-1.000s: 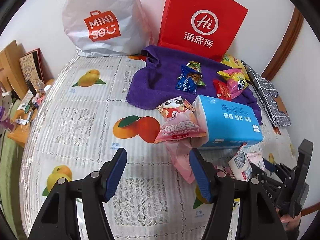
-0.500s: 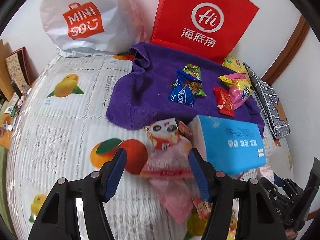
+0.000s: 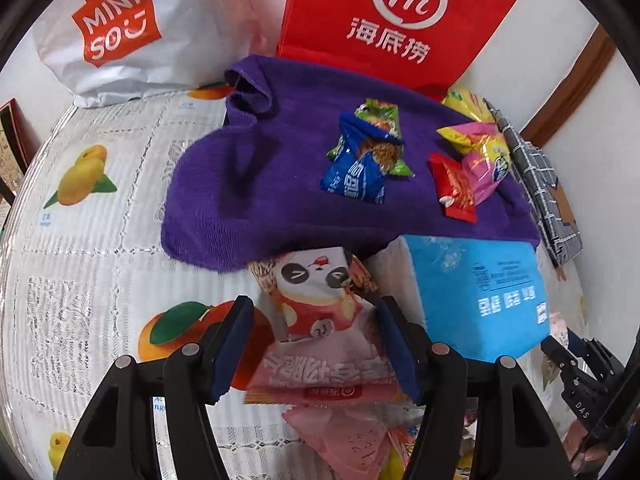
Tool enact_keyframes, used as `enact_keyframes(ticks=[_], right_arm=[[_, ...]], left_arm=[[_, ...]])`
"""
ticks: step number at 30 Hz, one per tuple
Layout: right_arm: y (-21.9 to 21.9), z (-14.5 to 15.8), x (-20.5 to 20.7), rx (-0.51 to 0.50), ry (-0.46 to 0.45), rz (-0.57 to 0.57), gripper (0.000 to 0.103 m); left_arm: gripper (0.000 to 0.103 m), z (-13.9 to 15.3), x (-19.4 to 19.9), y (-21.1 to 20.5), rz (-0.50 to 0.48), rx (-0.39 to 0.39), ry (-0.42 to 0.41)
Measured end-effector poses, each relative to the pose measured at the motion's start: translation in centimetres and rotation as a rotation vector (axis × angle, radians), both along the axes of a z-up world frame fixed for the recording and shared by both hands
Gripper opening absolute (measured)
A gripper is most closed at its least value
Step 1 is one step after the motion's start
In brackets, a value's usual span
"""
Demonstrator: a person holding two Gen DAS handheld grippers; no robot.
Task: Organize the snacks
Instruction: 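Carry the pink wafer and panda packets in both tools toward the purple towel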
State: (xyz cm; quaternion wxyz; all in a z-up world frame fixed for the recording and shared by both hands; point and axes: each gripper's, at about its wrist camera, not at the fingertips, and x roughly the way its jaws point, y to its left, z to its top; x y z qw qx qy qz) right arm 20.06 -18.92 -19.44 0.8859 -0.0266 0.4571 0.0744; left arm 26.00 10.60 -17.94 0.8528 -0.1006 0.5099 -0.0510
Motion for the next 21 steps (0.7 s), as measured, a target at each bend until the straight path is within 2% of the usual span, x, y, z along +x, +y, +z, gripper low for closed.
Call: enact_keyframes(ticks=[1,2,5,11,21], right_arm=[[0.0,0.0,0.1,0.0,0.001,0.0,0.039],[0.0,-0.1,0.1,0.001,0.003,0.0,0.039],[0.1,-0.4,0.3,0.003,0.014,0.002,0.039],[0.4,-0.6,0.3,0.013,0.02,0.001,0.039],[0.1,1.3,-1.2,0.036,-0.032,-0.019,0.039]], left_arm=[[0.06,-0.2,0.0,0.0,0.0,0.003,0.004],[0.053,-0.4,0.0,0.0,-0.001,0.004,0.011],[0.05,-0.5,-0.3,0.2,-0.001,-0.007,0.01],[0.048,0.4,-1.2,1.1,0.028,0.005,-0.021],[0.048,3.6,-5.2,2.2,0.065,0.023,-0.08]])
